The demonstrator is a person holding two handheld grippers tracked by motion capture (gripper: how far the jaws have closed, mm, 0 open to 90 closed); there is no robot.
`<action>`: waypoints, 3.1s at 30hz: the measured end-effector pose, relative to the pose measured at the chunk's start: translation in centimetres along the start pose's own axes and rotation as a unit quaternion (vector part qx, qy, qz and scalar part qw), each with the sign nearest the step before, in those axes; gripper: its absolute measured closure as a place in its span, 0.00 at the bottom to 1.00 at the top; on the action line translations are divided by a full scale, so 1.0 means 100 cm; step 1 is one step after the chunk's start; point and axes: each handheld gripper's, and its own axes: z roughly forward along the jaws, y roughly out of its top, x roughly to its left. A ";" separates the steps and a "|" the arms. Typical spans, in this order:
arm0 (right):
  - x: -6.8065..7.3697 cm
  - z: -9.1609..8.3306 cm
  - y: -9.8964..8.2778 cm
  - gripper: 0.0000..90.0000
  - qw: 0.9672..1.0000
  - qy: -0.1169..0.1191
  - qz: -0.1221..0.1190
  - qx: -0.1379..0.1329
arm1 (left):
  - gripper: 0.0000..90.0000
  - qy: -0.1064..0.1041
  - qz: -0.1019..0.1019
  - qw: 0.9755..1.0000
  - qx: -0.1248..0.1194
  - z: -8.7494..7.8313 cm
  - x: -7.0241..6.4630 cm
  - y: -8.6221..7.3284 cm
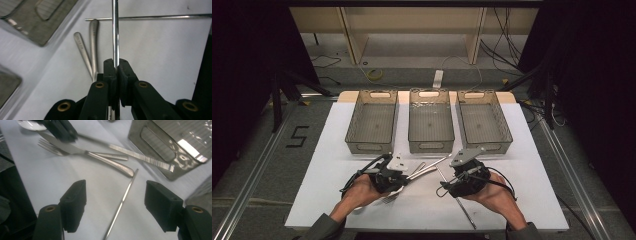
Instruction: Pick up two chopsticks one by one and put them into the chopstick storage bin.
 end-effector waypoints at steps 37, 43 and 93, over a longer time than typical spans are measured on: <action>0.002 0.024 -0.043 0.29 0.995 -0.011 0.033 0.091 | 0.95 0.124 -0.192 0.971 -0.074 -0.052 0.108 -0.022; 0.006 0.023 -0.045 0.29 0.995 -0.007 0.032 0.091 | 0.95 0.133 -0.213 0.965 -0.078 -0.047 0.128 -0.014; 0.004 0.023 -0.052 0.29 0.996 0.004 0.034 0.088 | 0.49 0.202 -0.276 0.938 -0.061 -0.015 0.194 0.003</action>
